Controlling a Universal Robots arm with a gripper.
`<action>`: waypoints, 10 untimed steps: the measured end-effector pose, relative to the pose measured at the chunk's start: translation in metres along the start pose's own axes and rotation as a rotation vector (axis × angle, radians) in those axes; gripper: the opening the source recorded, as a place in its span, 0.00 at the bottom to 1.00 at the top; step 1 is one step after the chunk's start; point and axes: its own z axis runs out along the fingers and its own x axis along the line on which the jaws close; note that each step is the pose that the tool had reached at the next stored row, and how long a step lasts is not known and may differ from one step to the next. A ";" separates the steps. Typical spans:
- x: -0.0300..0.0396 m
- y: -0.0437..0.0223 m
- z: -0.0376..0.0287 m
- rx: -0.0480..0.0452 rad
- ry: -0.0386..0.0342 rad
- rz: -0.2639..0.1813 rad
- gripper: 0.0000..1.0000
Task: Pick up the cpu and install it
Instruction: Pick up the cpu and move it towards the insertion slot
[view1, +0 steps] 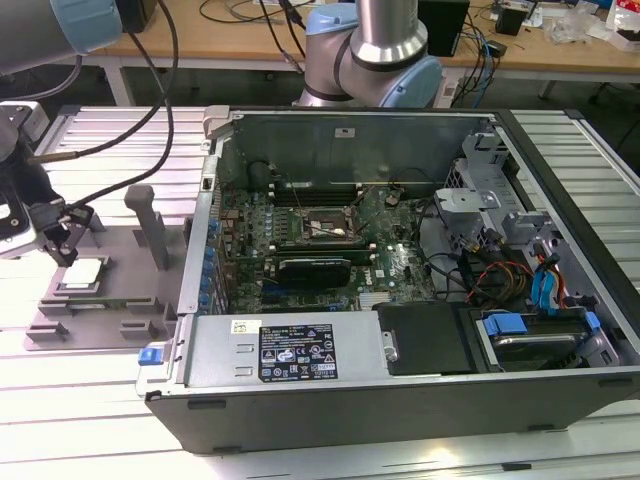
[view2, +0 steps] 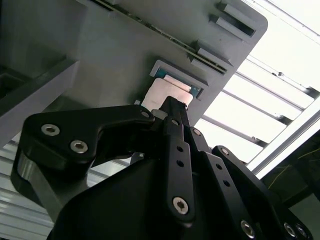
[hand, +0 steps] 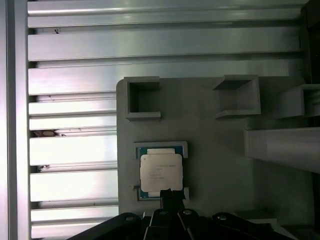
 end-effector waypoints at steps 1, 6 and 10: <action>0.0000 0.0000 0.0000 0.0000 0.0000 0.000 0.11; 0.0000 0.0001 0.0001 -0.0001 -0.0001 0.000 0.29; 0.0000 0.0001 0.0001 0.0000 -0.0001 0.000 0.60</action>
